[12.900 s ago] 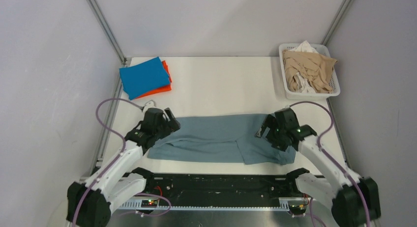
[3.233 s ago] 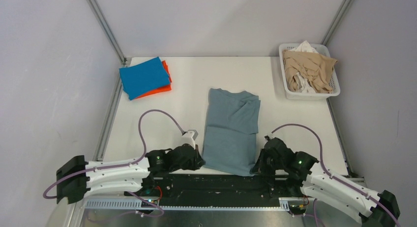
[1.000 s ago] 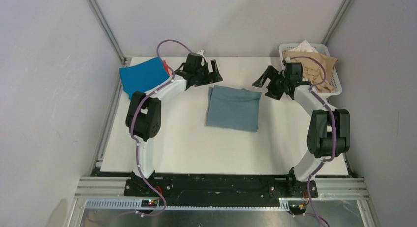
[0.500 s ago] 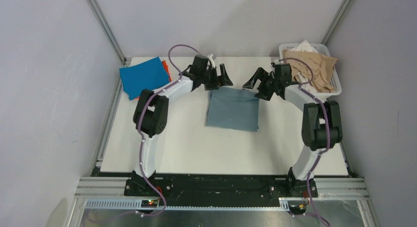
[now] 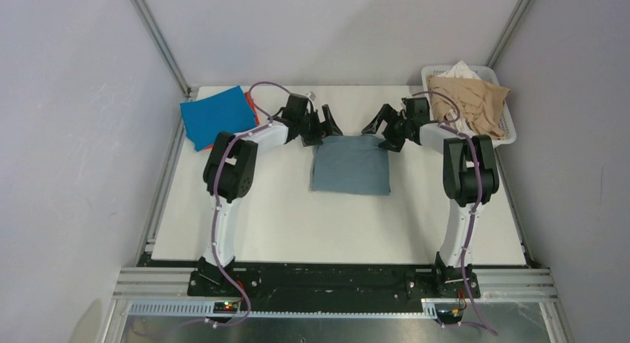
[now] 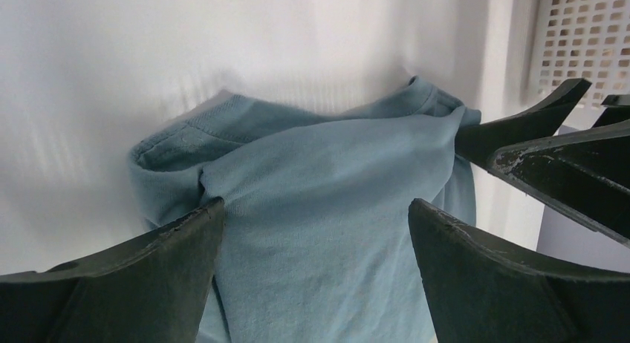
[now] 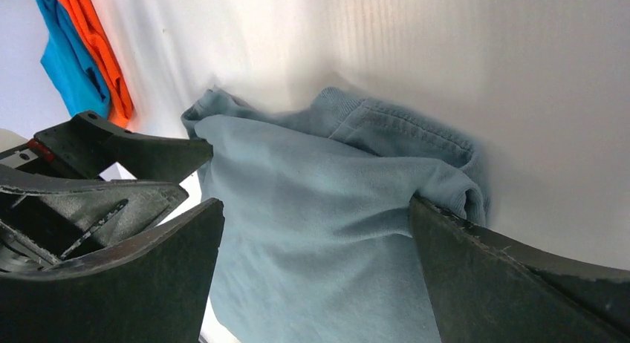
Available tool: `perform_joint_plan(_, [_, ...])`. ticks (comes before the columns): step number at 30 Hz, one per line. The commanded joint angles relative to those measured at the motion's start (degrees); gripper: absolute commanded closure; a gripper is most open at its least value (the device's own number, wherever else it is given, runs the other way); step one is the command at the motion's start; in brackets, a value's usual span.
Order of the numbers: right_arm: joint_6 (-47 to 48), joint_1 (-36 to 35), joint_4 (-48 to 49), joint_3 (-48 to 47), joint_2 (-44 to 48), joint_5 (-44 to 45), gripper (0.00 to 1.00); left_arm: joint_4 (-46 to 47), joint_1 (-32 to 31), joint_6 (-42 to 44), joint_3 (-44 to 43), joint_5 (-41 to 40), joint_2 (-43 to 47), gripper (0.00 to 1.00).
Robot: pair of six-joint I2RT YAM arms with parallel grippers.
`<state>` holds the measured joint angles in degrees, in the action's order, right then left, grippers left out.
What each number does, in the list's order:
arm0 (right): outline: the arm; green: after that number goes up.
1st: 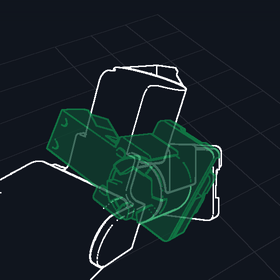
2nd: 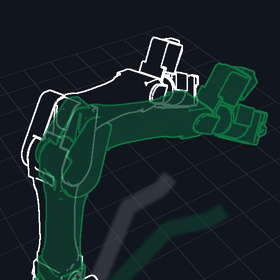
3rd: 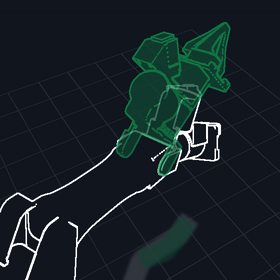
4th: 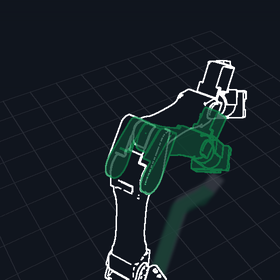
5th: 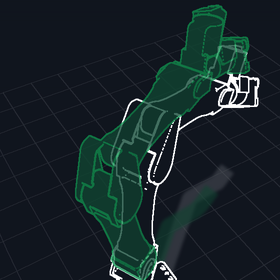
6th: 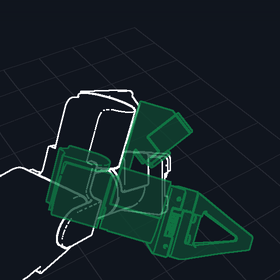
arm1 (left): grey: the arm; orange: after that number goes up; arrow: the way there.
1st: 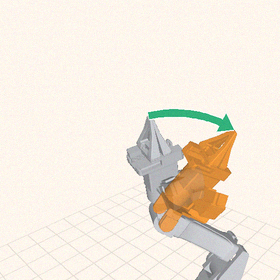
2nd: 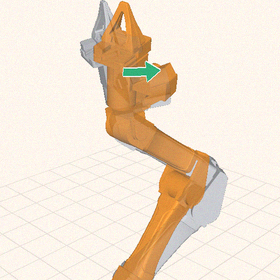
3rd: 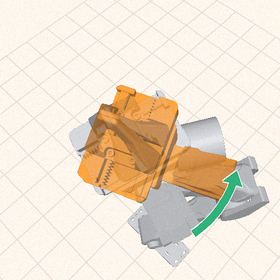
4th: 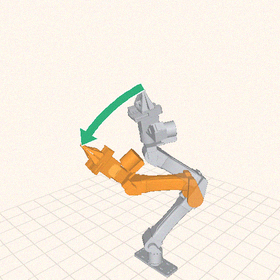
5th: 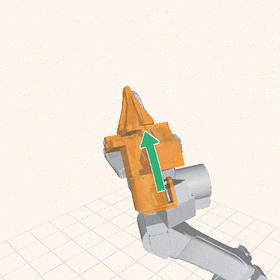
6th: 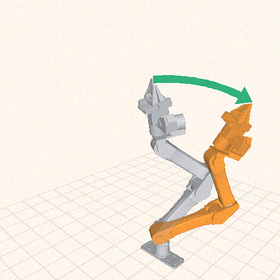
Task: Fold and stack the t-shirts
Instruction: Put the neatly folded tshirt into the corner of the board with the left arm
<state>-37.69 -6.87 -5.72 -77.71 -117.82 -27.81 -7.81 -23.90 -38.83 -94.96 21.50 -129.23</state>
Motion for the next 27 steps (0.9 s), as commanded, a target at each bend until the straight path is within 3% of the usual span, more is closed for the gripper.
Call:
perform_joint_plan(1, [1.2, -3.54, -6.72, 3.9, 2.3, 2.93, 0.01, -3.02, 0.13, 0.22, 8.31, -5.54, 6.54, 0.0])
perform_joint_plan(6, [-0.27, -7.2, -7.85, 13.51, 12.67, 8.21, 0.01, -2.87, -0.16, 2.37, 22.43, -11.26, 17.9, 0.0])
perform_joint_plan(13, [-1.43, -14.04, -11.48, 19.7, 23.75, 16.07, 0.01, 0.48, -4.02, 2.94, 35.95, -10.86, 32.4, 0.0])
perform_joint_plan(19, [-2.13, -14.81, -17.32, 20.03, 42.11, 23.74, 0.01, -0.94, -4.75, 3.89, 38.22, -17.61, 47.48, 0.0])
perform_joint_plan(23, [-2.41, -14.33, -23.56, 22.57, 55.51, 34.28, 0.01, -2.7, -4.75, 5.45, 40.63, -22.66, 53.68, 0.0])
perform_joint_plan(27, [-0.94, -11.14, -28.24, 28.46, 67.88, 36.3, 0.01, -3.24, -4.75, 11.18, 43.88, -20.37, 55.74, 0.0])
